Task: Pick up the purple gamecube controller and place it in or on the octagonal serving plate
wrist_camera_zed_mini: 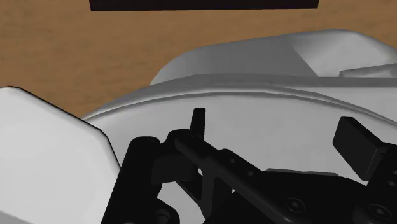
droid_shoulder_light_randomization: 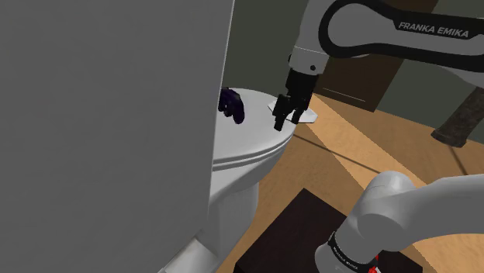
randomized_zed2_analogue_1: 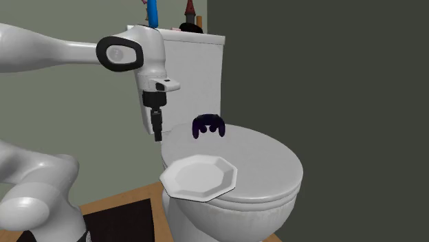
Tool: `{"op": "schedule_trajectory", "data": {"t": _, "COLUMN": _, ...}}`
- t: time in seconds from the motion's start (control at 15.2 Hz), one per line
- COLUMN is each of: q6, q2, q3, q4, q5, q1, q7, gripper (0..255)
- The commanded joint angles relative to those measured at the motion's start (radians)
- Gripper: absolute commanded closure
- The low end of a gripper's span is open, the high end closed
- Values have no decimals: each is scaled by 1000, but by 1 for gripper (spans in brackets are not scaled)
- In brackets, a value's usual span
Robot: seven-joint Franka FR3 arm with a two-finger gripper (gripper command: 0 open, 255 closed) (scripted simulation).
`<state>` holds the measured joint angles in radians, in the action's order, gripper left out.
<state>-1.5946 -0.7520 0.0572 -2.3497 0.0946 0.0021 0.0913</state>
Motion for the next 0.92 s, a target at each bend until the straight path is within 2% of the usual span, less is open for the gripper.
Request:
{"op": "schedule_trajectory", "data": {"t": 0.0, "q6": 0, "q2": 0, "q3": 0, "q4": 0, "q5": 0, "q1": 0, "q7": 0, "gripper": 0}}
{"op": "schedule_trajectory", "data": {"t": 0.46, "q6": -11, "q2": 294, "q3": 50, "q4": 274, "q5": 1, "q1": -20, "q7": 102, "gripper": 0}}
{"op": "schedule_trajectory", "data": {"t": 0.86, "q6": 33, "q2": 549, "q3": 84, "q4": 563, "q5": -24, "q1": -32, "q7": 195, "gripper": 0}}
